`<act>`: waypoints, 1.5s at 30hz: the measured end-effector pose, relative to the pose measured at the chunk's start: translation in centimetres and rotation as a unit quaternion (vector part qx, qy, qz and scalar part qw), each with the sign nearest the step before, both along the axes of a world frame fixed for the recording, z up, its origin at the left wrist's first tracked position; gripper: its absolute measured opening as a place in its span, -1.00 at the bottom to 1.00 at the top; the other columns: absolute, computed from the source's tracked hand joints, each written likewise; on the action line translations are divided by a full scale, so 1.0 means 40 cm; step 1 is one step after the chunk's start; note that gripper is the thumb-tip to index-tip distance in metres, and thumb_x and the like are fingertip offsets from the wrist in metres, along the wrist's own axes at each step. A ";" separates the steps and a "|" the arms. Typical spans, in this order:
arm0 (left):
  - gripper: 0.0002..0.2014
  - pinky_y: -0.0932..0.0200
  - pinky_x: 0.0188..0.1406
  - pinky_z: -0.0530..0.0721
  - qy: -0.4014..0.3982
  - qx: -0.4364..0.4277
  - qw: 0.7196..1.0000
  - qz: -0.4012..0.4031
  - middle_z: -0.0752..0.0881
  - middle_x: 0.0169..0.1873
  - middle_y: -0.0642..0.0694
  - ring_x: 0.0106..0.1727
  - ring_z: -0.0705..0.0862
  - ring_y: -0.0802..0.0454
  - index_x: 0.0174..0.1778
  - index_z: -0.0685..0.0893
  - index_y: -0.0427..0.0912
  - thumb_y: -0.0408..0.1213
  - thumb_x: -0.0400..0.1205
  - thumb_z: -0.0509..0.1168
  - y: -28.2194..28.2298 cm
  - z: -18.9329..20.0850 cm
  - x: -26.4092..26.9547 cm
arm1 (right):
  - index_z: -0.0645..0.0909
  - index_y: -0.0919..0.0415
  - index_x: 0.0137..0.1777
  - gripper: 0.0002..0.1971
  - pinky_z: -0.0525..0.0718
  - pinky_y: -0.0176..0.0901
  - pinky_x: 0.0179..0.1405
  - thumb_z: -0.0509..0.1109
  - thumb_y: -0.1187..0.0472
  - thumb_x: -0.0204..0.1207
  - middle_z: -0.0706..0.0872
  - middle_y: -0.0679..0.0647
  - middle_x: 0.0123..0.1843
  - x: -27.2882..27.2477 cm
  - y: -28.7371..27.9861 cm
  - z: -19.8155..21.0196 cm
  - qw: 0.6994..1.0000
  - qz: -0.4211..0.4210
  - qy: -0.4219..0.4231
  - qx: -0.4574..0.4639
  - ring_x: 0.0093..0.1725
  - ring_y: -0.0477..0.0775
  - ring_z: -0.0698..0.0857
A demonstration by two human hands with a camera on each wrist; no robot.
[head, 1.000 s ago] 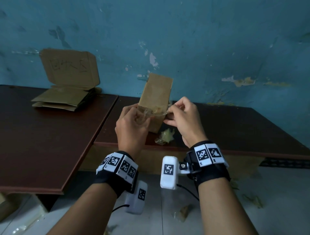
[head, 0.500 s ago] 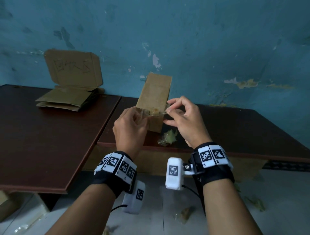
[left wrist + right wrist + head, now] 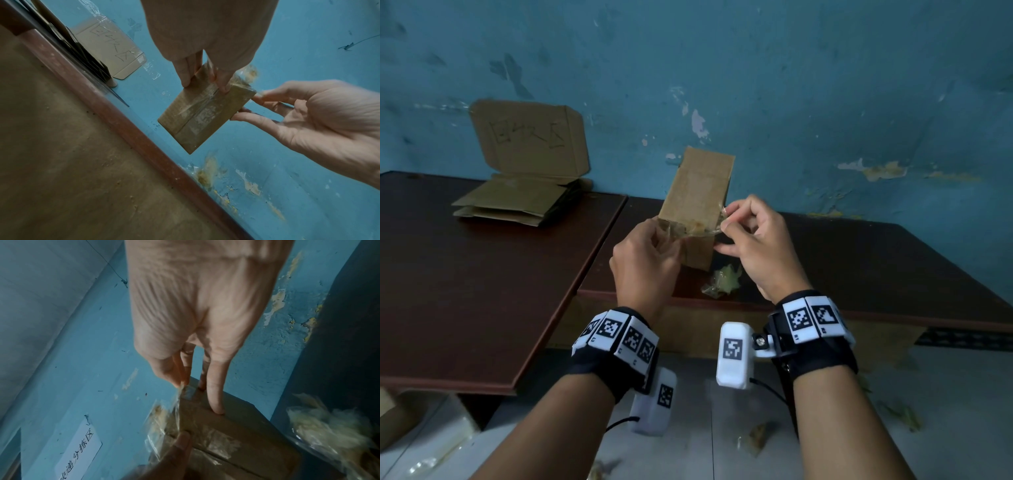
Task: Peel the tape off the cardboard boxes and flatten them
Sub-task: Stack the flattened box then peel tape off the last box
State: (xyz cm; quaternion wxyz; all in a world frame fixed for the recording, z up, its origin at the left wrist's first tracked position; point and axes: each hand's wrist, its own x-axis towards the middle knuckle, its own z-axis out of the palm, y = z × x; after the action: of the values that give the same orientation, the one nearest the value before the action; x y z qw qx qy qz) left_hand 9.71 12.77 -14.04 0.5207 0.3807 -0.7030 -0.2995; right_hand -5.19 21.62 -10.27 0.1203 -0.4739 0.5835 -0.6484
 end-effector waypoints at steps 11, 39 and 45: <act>-0.60 -0.07 -0.15 0.66 0.000 0.003 1.000 0.005 0.66 -0.38 0.07 -0.25 0.66 -0.05 -0.34 0.49 -0.06 -0.14 0.59 0.61 0.006 0.000 -0.003 | 0.54 0.23 -0.11 -0.82 0.91 0.20 0.09 0.44 0.36 0.72 0.73 0.04 0.07 0.003 0.005 0.009 0.999 -0.017 0.008 0.032 0.18 0.06 0.80; -0.69 -0.25 0.45 0.62 -0.019 0.048 0.994 -0.096 0.49 0.21 -0.01 0.35 0.56 -0.13 0.21 0.85 0.00 0.06 0.68 0.36 -0.015 -0.001 -0.004 | 0.83 0.00 -0.15 -0.84 0.85 0.31 0.25 0.57 0.26 0.64 0.83 -0.03 -0.12 0.027 -0.017 -0.012 0.999 0.008 -0.035 0.032 0.09 0.07 0.84; -0.80 -0.20 0.54 0.51 -0.027 0.062 0.995 -0.074 0.45 0.27 -0.10 0.42 0.46 -0.22 0.22 0.83 0.07 0.00 0.78 0.37 -0.011 0.007 -0.003 | 0.83 0.15 -0.08 -0.90 0.79 0.36 0.35 0.57 0.34 0.63 0.87 0.01 -0.06 0.045 -0.012 -0.007 0.998 0.034 -0.043 0.037 0.08 0.10 0.86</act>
State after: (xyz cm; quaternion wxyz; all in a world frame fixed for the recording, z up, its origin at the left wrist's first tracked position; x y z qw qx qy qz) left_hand 9.58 12.35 -13.75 0.4532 0.3674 -0.7233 -0.3695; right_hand -3.41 21.13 -10.55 0.1850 -0.4606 0.5851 -0.6413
